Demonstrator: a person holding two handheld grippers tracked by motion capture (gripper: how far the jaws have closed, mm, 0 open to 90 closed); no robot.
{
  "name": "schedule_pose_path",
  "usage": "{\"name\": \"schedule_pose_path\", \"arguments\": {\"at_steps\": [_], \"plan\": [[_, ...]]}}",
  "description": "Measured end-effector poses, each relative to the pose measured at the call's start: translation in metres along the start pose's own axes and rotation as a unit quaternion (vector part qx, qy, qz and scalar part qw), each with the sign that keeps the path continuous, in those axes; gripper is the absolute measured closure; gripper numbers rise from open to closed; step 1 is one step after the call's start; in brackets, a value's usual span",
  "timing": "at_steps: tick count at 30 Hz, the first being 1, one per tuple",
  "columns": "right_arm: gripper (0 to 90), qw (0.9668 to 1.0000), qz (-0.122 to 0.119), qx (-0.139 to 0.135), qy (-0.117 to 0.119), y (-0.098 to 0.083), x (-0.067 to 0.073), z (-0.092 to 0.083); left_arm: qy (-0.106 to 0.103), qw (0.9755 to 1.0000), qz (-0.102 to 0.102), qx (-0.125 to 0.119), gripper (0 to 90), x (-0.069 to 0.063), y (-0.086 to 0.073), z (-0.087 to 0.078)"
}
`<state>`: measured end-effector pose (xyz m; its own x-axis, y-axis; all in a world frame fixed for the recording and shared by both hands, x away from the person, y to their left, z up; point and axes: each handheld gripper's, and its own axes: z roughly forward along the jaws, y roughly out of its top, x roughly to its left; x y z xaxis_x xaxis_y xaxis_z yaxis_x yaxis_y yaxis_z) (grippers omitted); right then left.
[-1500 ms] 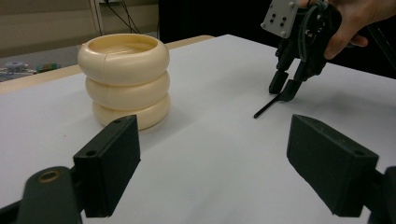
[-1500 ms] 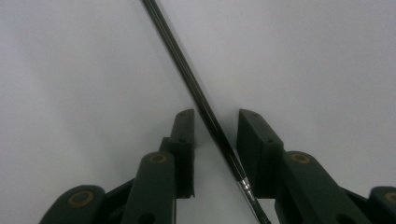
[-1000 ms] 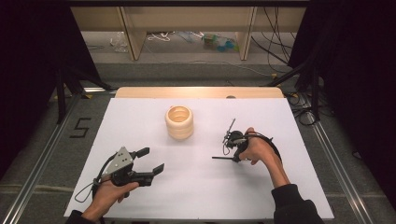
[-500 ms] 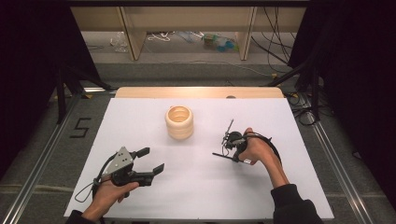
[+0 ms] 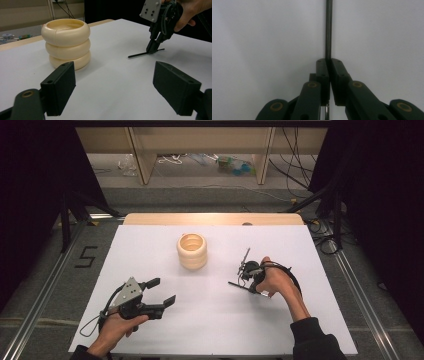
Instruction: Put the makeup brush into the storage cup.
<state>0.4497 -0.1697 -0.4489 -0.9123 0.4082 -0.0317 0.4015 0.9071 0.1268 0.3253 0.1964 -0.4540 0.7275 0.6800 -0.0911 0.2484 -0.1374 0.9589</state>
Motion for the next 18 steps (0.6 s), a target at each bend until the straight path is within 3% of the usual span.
{"name": "schedule_pose_path", "arguments": {"at_steps": [1, 8, 12, 13, 18], "plan": [[85.4, 1.0, 0.007, -0.002, 0.001, 0.0, 0.001, -0.003, 0.0, 1.0, 0.004, 0.001, 18.2, 0.0, 0.0, 0.0], [85.4, 0.9991, -0.017, -0.034, -0.018, 0.001, 0.009, -0.023, 0.002, 0.9999, 0.008, 0.007, 18.3, -0.001, 0.0, -0.001], [85.4, 0.9977, -0.037, -0.05, -0.025, 0.004, 0.02, -0.034, 0.002, 0.9999, 0.008, 0.011, 17.5, 0.0, 0.0, 0.0], [85.4, 0.9968, -0.054, -0.047, -0.034, 0.005, 0.021, -0.036, 0.003, 0.9999, 0.008, 0.011, 17.4, 0.0, 0.0, 0.0], [85.4, 0.9944, -0.082, -0.053, -0.041, 0.01, 0.029, -0.039, 0.003, 0.9999, 0.005, 0.011, 16.6, -0.001, 0.0, 0.0]]}}
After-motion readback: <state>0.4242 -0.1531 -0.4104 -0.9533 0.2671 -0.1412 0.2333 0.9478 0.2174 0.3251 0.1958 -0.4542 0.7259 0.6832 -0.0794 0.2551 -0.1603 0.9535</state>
